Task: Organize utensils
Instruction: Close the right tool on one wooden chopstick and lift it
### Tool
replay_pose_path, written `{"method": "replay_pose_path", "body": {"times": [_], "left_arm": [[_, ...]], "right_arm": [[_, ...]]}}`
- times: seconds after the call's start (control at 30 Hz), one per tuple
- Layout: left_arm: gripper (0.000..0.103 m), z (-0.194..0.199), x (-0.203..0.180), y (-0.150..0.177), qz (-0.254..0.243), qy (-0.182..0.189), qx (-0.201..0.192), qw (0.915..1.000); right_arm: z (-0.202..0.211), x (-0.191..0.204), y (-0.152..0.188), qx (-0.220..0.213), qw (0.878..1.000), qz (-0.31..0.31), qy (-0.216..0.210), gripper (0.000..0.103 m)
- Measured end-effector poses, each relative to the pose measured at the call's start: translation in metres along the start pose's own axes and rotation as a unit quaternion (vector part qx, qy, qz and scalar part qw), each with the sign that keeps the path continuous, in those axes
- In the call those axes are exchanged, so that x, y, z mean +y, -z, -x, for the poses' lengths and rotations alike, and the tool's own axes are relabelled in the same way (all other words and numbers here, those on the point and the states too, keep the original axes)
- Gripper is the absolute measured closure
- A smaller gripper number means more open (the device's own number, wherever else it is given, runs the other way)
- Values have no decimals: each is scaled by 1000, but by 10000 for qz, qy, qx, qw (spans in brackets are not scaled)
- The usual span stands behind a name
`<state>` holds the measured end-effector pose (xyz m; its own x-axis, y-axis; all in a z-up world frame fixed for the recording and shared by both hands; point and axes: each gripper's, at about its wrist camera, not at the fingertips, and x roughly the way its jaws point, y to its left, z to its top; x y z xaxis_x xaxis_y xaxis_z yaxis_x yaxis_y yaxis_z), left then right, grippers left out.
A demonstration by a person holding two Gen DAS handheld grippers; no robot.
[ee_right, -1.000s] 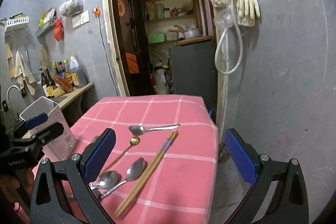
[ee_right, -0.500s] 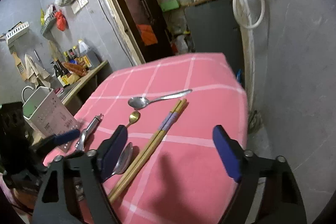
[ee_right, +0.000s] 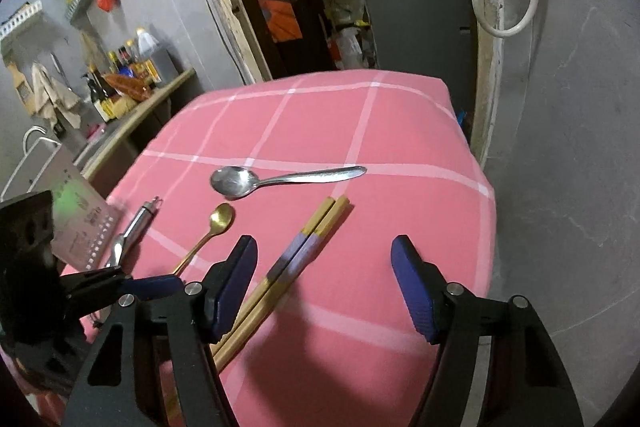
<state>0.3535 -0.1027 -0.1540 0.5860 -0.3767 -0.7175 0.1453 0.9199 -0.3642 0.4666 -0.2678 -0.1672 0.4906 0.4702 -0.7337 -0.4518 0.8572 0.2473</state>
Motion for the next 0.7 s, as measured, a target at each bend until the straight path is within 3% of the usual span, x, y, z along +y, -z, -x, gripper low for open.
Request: {"method": "replay_pose_path", "body": {"times": [0.23, 0.37, 0.5, 0.7], "left_arm": [[40, 1, 1, -4, -27, 40, 28, 10000], [42, 4, 6, -5, 4, 98, 37, 9999], [46, 4, 7, -8, -38, 152, 95, 9998], [50, 0, 6, -17, -164, 368, 332, 9986]], "right_arm": [[-27, 17, -16, 693, 9948, 478, 571, 47], [-27, 26, -12, 908, 9898, 703, 842, 66], [-11, 25, -8, 966, 9904, 630, 766, 72], [14, 15, 3, 835, 9949, 190, 537, 73]]}}
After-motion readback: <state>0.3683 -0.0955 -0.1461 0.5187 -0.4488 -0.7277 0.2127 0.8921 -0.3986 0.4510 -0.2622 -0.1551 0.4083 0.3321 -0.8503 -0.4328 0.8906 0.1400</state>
